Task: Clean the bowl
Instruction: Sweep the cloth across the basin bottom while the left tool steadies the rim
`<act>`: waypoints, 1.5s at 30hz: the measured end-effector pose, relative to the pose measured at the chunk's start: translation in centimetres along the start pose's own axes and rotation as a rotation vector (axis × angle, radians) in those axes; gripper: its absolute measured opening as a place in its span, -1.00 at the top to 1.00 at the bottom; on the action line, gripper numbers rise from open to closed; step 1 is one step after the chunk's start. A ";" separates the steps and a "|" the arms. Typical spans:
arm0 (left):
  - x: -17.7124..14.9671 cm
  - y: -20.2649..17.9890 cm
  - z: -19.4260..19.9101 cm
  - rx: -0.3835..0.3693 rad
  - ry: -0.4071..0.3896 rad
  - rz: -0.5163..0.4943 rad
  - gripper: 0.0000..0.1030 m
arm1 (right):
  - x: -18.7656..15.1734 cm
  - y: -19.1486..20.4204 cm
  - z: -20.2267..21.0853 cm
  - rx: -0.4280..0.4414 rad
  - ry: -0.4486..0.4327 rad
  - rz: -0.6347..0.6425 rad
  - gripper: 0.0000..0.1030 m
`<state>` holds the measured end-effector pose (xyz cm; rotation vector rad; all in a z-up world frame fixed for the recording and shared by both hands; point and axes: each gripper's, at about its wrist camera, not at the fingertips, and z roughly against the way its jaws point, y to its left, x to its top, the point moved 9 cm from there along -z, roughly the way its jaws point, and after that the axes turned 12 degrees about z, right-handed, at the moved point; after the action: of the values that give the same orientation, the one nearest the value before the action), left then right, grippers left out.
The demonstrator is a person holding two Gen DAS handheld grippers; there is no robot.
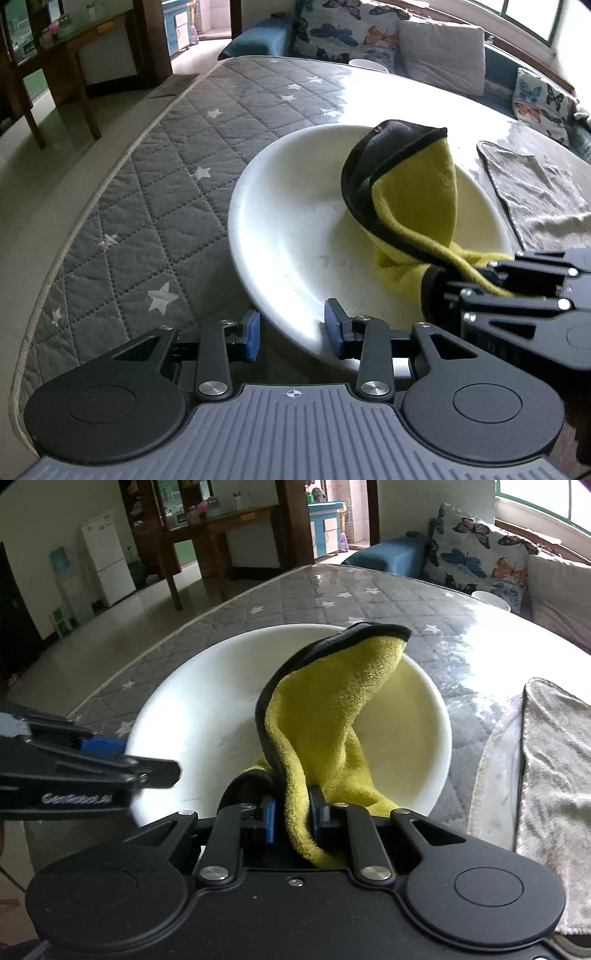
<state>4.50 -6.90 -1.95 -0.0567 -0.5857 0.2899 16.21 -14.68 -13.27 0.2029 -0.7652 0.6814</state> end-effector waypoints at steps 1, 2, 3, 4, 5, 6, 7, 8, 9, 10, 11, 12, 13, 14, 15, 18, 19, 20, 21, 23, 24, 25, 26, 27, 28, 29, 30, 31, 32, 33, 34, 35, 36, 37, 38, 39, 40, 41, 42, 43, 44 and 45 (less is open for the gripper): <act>0.0 0.0 0.0 0.000 0.001 -0.003 0.27 | 0.0 -0.2 -0.1 -0.006 -0.001 -0.002 0.66; 0.0 0.0 0.1 -0.001 0.002 -0.006 0.27 | 0.1 -0.4 -0.2 -0.010 -0.002 -0.003 0.66; 0.0 0.0 0.1 -0.001 0.002 -0.009 0.27 | 0.1 -0.6 -0.3 -0.014 -0.002 -0.004 0.66; 0.0 0.1 0.1 -0.001 0.003 -0.011 0.27 | 0.1 -0.8 -0.4 -0.017 -0.002 -0.005 0.66; 0.1 0.1 0.1 -0.001 0.003 -0.012 0.27 | 0.2 -1.0 -0.5 -0.019 -0.002 -0.006 0.66; 0.1 0.1 0.1 -0.001 0.005 -0.017 0.27 | 0.3 -1.2 -0.7 -0.023 -0.003 -0.005 0.66; 0.1 0.1 0.1 0.000 0.005 -0.020 0.27 | 0.3 -1.3 -0.8 -0.027 -0.004 -0.004 0.66; 0.1 0.1 0.1 0.000 0.005 -0.023 0.27 | 0.3 -1.4 -0.9 -0.032 -0.004 -0.002 0.66; 0.2 0.1 0.0 0.000 0.005 -0.026 0.27 | 0.3 -1.4 -1.0 -0.033 -0.005 -0.001 0.66; 0.2 0.1 0.1 0.000 0.005 -0.028 0.27 | 0.4 -1.5 -1.1 -0.039 -0.006 0.000 0.66; 0.2 0.1 0.1 0.001 0.004 -0.031 0.27 | 0.5 -1.6 -1.3 -0.045 -0.007 0.001 0.66; 0.3 0.1 0.1 0.007 -0.005 -0.040 0.28 | 0.6 -1.7 -1.4 -0.049 -0.008 0.002 0.66; 0.4 0.0 0.1 0.011 -0.013 -0.049 0.28 | 0.7 -1.8 -1.6 -0.053 -0.010 0.003 0.66; 0.5 0.1 0.1 0.015 -0.014 -0.050 0.29 | 0.7 -1.9 -1.6 -0.054 -0.010 0.004 0.66; 0.6 0.1 0.0 0.016 -0.012 -0.052 0.29 | 0.8 -2.0 -1.8 -0.056 -0.011 0.004 0.66; 0.9 0.3 -0.2 0.014 -0.012 -0.064 0.29 | 1.1 -2.2 -2.2 -0.062 -0.015 0.009 0.66; 1.0 0.3 -0.2 0.015 -0.013 -0.069 0.29 | 1.2 -2.3 -2.3 -0.063 -0.016 0.011 0.66; 1.0 0.4 -0.3 0.016 -0.013 -0.075 0.29 | 1.3 -2.4 -2.4 -0.064 -0.017 0.012 0.66; 1.1 0.4 -0.3 0.016 -0.013 -0.078 0.29 | 1.4 -2.4 -2.6 -0.065 -0.019 0.016 0.66; 1.2 0.5 -0.4 0.015 -0.013 -0.083 0.29 | 1.6 -2.5 -2.8 -0.066 -0.021 0.021 0.66; 1.4 0.5 -0.5 0.014 -0.013 -0.093 0.29 | 1.8 -2.5 -2.9 -0.066 -0.023 0.024 0.65; 1.5 0.5 -0.5 0.014 -0.015 -0.100 0.29 | 1.9 -2.5 -3.0 -0.066 -0.025 0.028 0.65; 1.5 0.5 -0.5 0.014 -0.016 -0.103 0.29 | 2.0 -2.6 -3.2 -0.066 -0.027 0.031 0.65; 1.7 0.5 -0.5 0.015 -0.017 -0.115 0.29 | 2.2 -2.6 -3.3 -0.067 -0.028 0.033 0.65; 1.7 0.5 -0.5 0.015 -0.017 -0.117 0.29 | 2.3 -2.6 -3.4 -0.067 -0.029 0.036 0.65; 1.7 0.6 -0.6 0.015 -0.017 -0.118 0.29 | 2.4 -2.6 -3.5 -0.067 -0.030 0.036 0.65; 1.9 0.6 -0.6 0.015 -0.017 -0.122 0.29 | 2.5 -2.6 -3.5 -0.067 -0.032 0.037 0.65; 2.0 0.6 -0.7 0.016 -0.018 -0.126 0.29 | 2.6 -2.6 -3.7 -0.066 -0.033 0.038 0.65; 2.0 0.6 -0.7 0.016 -0.018 -0.127 0.29 | 2.8 -2.6 -3.8 -0.065 -0.035 0.039 0.65; 2.1 0.7 -0.8 0.018 -0.018 -0.131 0.29 | 2.9 -2.5 -3.9 -0.064 -0.036 0.041 0.65; 2.2 0.7 -0.9 0.018 -0.018 -0.135 0.29 | 3.0 -2.5 -4.0 -0.063 -0.038 0.044 0.65; 2.2 0.7 -1.0 0.019 -0.019 -0.138 0.29 | 3.2 -2.4 -4.2 -0.062 -0.039 0.046 0.65; 2.3 0.7 -1.0 0.020 -0.019 -0.142 0.29 | 3.3 -2.4 -4.3 -0.062 -0.040 0.049 0.65; 2.4 0.8 -1.1 0.022 -0.020 -0.147 0.29 | 3.4 -2.3 -4.3 -0.062 -0.041 0.051 0.65; 2.5 0.8 -1.2 0.024 -0.020 -0.151 0.29 | 3.5 -2.2 -4.3 -0.062 -0.041 0.053 0.64; 2.7 0.9 -1.3 0.026 -0.020 -0.154 0.29 | 3.6 -2.1 -4.4 -0.063 -0.042 0.056 0.64; 2.8 0.9 -1.4 0.028 -0.021 -0.157 0.29 | 3.7 -2.0 -4.4 -0.064 -0.043 0.059 0.64; 2.9 0.9 -1.5 0.030 -0.021 -0.160 0.29 | 3.7 -2.0 -4.4 -0.064 -0.044 0.060 0.64; 2.9 0.9 -1.6 0.031 -0.021 -0.162 0.29 | 3.7 -1.9 -4.4 -0.065 -0.044 0.063 0.64; 3.0 0.9 -1.7 0.032 -0.019 -0.163 0.29 | 3.7 -1.9 -4.3 -0.063 -0.045 0.063 0.64; 3.0 0.9 -1.7 0.033 -0.020 -0.165 0.29 | 3.7 -1.8 -4.3 -0.061 -0.046 0.061 0.64; 3.0 0.9 -1.8 0.033 -0.020 -0.166 0.29 | 3.7 -1.8 -4.3 -0.060 -0.047 0.062 0.64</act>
<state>7.64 -5.09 -1.95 0.0267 -0.6012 0.1392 21.71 -12.51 -13.63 0.1415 -0.8381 0.7135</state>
